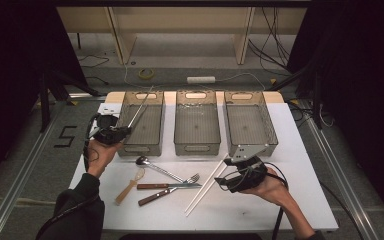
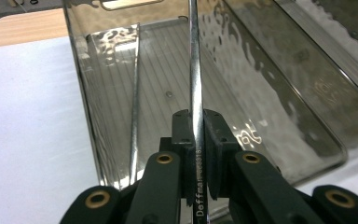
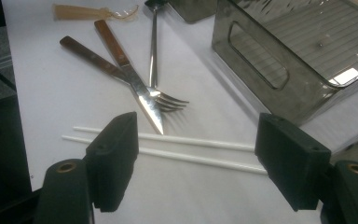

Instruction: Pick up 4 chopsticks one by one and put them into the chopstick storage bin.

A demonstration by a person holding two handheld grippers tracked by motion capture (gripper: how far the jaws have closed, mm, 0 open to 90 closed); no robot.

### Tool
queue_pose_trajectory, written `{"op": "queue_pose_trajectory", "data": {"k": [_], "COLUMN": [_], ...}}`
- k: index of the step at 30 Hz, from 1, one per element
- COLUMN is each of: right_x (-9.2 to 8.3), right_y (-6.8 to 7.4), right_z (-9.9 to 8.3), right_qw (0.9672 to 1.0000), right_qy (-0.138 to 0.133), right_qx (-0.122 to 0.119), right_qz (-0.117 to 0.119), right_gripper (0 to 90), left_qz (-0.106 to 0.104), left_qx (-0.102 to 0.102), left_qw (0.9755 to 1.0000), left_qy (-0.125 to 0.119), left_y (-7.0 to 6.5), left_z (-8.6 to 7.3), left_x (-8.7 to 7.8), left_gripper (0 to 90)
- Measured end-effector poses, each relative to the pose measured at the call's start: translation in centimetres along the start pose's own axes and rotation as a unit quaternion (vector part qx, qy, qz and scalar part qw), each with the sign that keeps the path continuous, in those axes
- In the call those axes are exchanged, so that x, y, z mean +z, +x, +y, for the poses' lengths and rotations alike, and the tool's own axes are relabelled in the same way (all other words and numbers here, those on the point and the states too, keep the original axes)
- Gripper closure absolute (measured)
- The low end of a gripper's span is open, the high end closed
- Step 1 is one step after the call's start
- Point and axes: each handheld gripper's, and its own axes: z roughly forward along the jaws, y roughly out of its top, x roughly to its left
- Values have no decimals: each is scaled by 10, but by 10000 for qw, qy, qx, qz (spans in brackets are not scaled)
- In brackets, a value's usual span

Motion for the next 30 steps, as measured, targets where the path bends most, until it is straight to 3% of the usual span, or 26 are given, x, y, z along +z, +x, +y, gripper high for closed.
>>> {"op": "queue_pose_trajectory", "data": {"k": [7, 14, 25, 28, 30], "right_x": [1, 0, 1, 1, 1], "right_y": [1, 2, 2, 2, 2], "right_z": [0, 1, 1, 1, 1], "right_qw": [10000, 10000, 10000, 10000, 10000], "right_qy": [11, -15, 1, -12, -7], "right_qx": [5, -6, -5, 6, 2], "right_qz": [15, 46, 50, 51, 52], "right_gripper": [305, 305, 305, 306, 306], "left_qz": [82, 186, 301, 227, 175], "left_qx": [-104, -133, -460, -601, -580], "left_qw": [9999, 9994, 9972, 9973, 9976], "left_qy": [52, 273, 506, 362, 331], "left_y": [6, 11, 17, 17, 16], "left_z": [7, 10, 7, 8, 10], "left_x": [10, 20, 35, 33, 29], "left_gripper": [836, 835, 825, 718, 655]}}
